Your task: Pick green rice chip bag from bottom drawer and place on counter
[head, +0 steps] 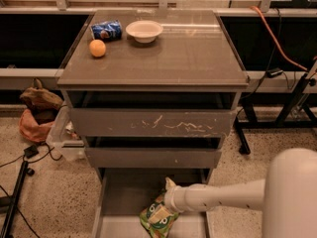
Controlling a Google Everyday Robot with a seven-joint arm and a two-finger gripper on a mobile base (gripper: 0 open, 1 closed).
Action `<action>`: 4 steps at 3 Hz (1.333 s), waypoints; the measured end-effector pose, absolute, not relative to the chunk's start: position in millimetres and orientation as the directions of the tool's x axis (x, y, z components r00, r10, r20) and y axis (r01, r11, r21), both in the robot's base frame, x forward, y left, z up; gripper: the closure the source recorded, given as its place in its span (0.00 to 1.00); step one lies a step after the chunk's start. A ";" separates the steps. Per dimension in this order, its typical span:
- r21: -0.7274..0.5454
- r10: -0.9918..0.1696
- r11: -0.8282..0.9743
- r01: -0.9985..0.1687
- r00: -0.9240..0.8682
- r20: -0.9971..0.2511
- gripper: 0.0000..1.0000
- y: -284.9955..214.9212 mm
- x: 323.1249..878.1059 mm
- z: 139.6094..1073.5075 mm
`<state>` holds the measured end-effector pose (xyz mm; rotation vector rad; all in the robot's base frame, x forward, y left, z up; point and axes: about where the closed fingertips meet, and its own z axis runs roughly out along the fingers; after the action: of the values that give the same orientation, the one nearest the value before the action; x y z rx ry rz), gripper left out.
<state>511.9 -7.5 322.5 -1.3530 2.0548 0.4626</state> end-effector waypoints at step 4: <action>0.038 -0.634 0.435 -0.900 -0.335 -0.697 0.00 1.5 524.9 251.4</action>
Offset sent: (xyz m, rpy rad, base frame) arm 0.0079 -0.0191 -0.0163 0.0261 0.0298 -0.0603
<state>524.9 1.5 251.4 -1.2847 2.0829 0.5679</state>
